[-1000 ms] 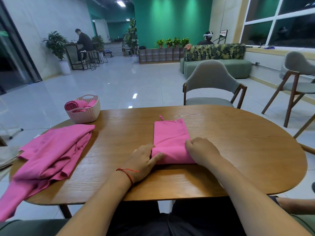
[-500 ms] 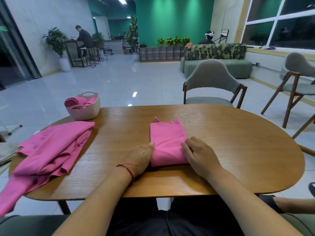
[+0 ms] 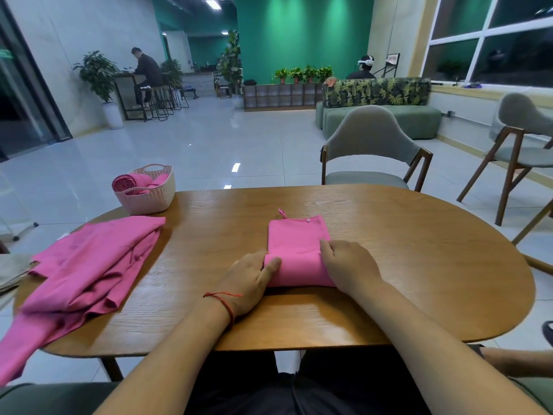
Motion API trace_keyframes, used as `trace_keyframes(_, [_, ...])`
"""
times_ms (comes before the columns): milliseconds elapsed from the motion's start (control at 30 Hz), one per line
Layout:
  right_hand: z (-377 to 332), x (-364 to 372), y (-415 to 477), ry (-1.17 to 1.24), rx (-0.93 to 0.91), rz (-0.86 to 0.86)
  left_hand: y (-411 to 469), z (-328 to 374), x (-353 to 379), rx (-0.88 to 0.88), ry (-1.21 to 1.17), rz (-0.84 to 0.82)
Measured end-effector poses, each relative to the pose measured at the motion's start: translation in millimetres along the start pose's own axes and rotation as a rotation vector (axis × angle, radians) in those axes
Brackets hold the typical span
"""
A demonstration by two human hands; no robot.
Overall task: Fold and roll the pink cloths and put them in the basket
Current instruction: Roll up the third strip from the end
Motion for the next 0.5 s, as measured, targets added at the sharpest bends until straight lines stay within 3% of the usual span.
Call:
trace_keyframes(133, [11.5,9.2,-29.7,-0.012,-0.235,0.216,2.0,-4.8,1.9,-0.058,-0.064,-0.016])
trace_keyframes(333, [8.1,9.6,-38.2,-0.059,-0.454,0.229,7.4,-10.4,-1.2,-0.141,-0.216,0.084])
trace_keyframes(500, [6.4,10.7,-29.3,0.026,-0.374,0.147,6.1,-9.0,0.6,-0.087,-0.199,0.129])
Point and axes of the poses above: each hand's wrist, its own y-axis towards the middle knuckle, its own x-axis out of the palm, z = x × y, the point moved 3 cm from there along y, towards the middle knuckle, and after that the axes turned 4 degrees about y, right-handed, at the moved point
